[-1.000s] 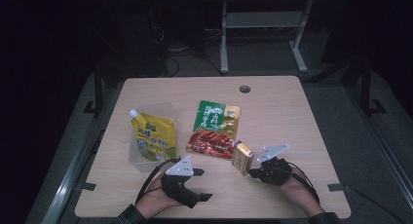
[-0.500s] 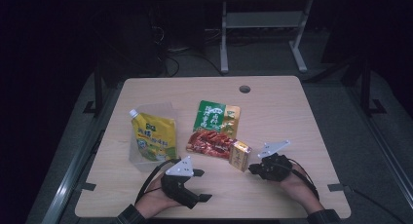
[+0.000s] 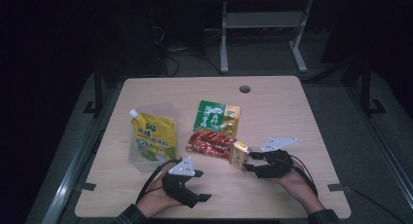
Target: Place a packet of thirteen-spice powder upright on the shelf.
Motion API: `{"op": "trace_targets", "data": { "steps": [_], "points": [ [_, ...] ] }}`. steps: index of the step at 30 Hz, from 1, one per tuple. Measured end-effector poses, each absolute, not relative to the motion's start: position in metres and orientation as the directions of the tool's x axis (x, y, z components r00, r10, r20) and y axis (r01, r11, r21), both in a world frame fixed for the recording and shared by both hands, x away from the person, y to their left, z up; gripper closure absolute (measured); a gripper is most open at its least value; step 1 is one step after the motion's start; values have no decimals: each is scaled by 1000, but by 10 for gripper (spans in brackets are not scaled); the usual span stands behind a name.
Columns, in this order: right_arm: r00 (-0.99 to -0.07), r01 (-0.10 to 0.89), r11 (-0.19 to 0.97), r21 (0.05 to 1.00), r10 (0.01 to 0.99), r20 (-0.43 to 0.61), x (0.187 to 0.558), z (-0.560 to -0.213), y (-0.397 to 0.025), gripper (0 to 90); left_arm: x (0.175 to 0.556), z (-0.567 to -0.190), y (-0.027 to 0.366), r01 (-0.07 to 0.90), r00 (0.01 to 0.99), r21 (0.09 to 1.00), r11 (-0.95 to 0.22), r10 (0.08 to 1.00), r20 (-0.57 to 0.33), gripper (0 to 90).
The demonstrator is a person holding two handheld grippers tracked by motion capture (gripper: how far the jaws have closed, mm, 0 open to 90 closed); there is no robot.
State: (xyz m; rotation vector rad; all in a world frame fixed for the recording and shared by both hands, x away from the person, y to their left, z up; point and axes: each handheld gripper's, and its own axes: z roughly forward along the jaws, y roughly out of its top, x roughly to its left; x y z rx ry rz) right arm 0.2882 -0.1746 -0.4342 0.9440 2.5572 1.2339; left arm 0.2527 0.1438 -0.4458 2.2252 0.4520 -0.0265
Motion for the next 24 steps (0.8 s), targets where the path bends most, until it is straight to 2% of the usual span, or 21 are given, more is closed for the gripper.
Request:
{"op": "trace_targets", "data": {
  "steps": [6,12,24],
  "points": [
    [-798,466,463,754,587,132,296,-435,-167,481,252,-447,144,322,939,735,-597,300,-168,180],
    [-798,458,467,756,590,118,296,-434,-167,661,255,-445,158,345,926,736,-583,340,-165,179],
    [-816,419,485,768,572,83,295,-423,-168,673,245,-444,177,372,908,745,-554,382,-169,179]
  ]
}}
